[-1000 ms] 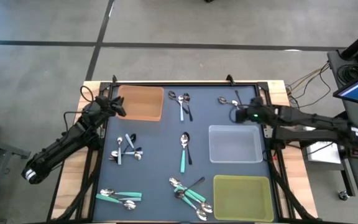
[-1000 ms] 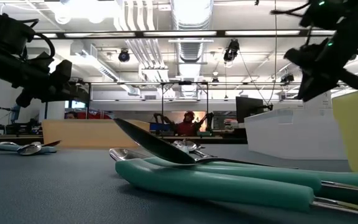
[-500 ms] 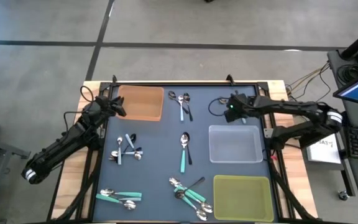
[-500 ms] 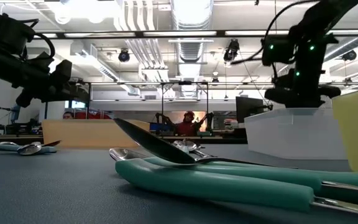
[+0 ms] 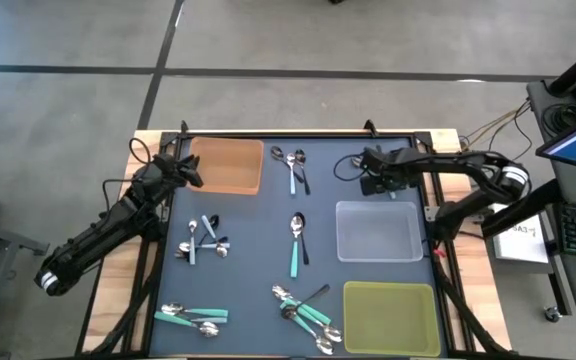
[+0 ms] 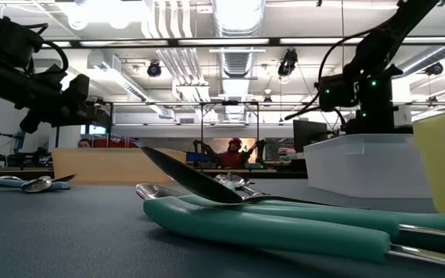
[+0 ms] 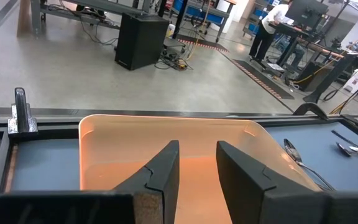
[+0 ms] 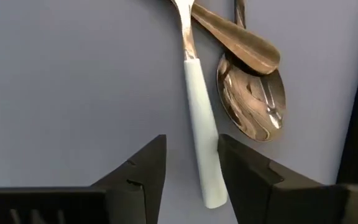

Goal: Sort silverware by color (type)
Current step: Put the white spoon into the transparent bin

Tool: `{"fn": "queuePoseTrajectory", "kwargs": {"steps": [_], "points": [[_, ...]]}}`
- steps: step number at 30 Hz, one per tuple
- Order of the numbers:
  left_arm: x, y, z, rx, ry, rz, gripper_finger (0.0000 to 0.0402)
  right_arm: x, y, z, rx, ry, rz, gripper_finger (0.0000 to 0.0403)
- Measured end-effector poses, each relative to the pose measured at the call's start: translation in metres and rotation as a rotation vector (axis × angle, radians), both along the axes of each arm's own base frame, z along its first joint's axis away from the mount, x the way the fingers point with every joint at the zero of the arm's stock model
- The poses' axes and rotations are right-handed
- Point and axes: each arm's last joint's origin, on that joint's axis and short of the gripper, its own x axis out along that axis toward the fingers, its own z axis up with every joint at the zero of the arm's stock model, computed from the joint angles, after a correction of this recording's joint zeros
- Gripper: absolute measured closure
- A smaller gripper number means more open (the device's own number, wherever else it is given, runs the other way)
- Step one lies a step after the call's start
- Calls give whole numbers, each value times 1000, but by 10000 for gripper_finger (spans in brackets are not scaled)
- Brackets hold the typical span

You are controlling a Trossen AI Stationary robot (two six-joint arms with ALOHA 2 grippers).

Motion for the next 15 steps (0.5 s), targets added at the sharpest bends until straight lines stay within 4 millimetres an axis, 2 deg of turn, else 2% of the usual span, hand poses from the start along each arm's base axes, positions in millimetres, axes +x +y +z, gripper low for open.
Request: {"fn": "queuePoseTrajectory", "kwargs": {"steps": [9, 15], "points": [[0, 0, 0, 0, 0, 0, 312, 4, -2, -17, 52, 61, -3, 295], [0, 0, 0, 0, 0, 0, 312, 4, -2, -16, 56, 48, -2, 340]]}}
